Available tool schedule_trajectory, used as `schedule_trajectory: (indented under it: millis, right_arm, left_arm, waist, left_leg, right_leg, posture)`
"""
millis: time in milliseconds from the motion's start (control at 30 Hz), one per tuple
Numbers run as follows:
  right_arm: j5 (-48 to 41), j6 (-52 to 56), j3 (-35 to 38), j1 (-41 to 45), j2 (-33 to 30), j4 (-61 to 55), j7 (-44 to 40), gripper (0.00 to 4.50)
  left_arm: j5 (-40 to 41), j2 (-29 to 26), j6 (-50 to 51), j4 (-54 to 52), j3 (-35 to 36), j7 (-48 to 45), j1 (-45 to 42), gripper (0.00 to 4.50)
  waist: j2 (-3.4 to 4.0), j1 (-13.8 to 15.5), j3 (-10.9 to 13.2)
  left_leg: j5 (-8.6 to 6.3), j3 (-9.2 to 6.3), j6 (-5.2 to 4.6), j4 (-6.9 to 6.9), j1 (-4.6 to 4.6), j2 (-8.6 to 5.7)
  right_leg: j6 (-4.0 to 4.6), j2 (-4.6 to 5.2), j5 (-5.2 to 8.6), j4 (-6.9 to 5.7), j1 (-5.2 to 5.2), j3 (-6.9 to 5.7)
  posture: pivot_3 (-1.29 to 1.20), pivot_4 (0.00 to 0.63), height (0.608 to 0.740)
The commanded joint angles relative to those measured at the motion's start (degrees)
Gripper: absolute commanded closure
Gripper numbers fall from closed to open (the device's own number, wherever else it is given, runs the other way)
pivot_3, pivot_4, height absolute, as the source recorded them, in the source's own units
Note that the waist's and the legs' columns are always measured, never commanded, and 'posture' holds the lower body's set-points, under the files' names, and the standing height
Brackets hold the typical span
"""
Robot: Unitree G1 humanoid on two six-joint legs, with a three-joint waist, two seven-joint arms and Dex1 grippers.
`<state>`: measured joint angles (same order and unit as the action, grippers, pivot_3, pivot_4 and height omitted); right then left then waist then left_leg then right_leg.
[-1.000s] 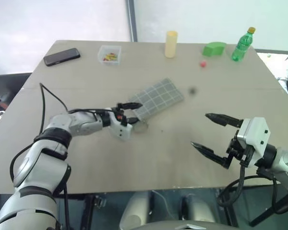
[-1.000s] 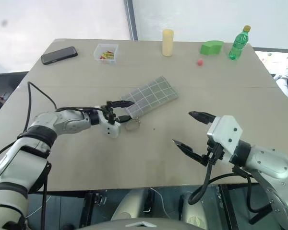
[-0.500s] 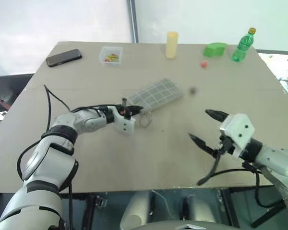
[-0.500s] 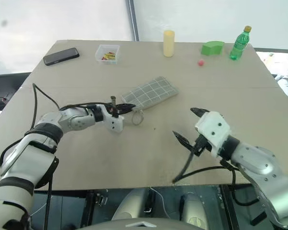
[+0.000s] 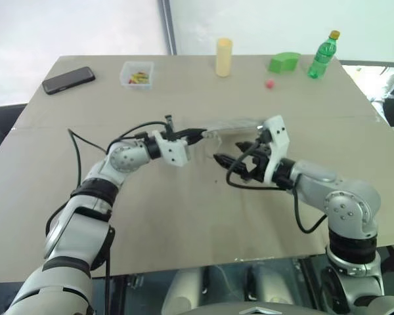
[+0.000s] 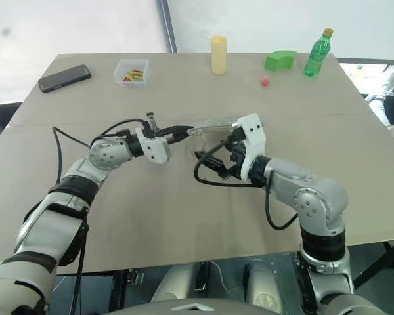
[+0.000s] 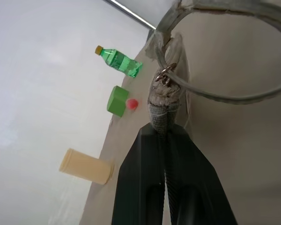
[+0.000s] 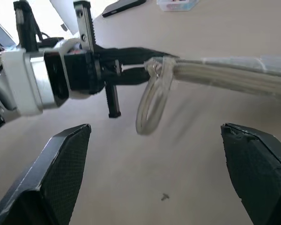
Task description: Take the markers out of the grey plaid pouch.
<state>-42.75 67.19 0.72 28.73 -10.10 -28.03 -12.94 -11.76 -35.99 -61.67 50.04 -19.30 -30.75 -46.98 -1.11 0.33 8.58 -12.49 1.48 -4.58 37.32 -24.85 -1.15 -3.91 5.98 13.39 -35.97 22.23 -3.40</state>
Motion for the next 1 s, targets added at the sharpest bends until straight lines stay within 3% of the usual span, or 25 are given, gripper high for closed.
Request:
schedule_trajectory:
  millis: [33, 233, 300, 567, 1000]
  right_arm:
    - [-0.8, -1.0, 0.8, 2.4, 2.3, 1.6, 1.0, 0.51]
    - [0.9, -1.1, 0.2, 3.0, 3.2, 4.1, 2.1, 3.14]
    - [1.2, -1.0, 0.1, 2.9, 3.2, 4.1, 2.3, 4.33]
    - [5.1, -1.8, -0.3, 2.6, 0.5, 3.7, 3.7, 4.44]
    - [26.9, -5.2, -3.7, 3.0, -16.7, 6.6, 10.5, 4.44]
  left_arm:
    - [1.5, -0.6, 0.0, -3.6, 2.5, -0.2, 1.2, 4.50]
    - [2.0, -0.3, 0.9, -6.1, 3.5, -0.9, 3.4, 4.50]
    - [2.2, -0.2, 1.3, -6.8, 3.6, -1.1, 3.7, 4.50]
    - [3.0, 0.5, 2.0, -7.4, 4.8, -1.8, 4.2, 4.50]
    - [6.5, -0.6, 2.4, -7.5, 5.8, -4.9, 7.1, 4.50]
  waist:
    - [0.00, 0.1, 0.0]
    - [0.01, 0.2, 0.0]
    - [0.01, 0.2, 0.0]
    - [0.01, 0.2, 0.0]
    - [0.03, 0.3, 0.0]
  left_leg:
    - [-0.05, -0.02, -0.07, 0.00, 0.04, 0.01]
    - [-0.04, -0.04, -0.07, 0.04, 0.10, 0.02]
    - [0.03, -0.04, 0.04, 0.04, 0.10, 0.02]
    - [0.03, -0.03, 0.04, 0.03, 0.10, 0.01]
    - [0.03, 0.02, 0.04, 0.03, 0.08, 0.00]
  right_leg:
    - [0.00, -0.01, 0.00, -0.05, -0.01, -0.02]
    - [0.00, -0.03, 0.00, -0.22, 0.00, -0.01]
    - [0.00, -0.03, 0.00, -0.20, 0.00, 0.00]
    - [0.00, -0.04, 0.01, -0.19, 0.00, 0.00]
    - [-0.01, -0.01, 0.01, -0.14, 0.01, 0.02]
  posture:
    - [0.00, 0.150, 0.736]
    - [0.00, 0.150, 0.736]
    - [0.00, 0.150, 0.736]
    - [0.00, 0.150, 0.736]
    - [0.00, 0.150, 0.736]
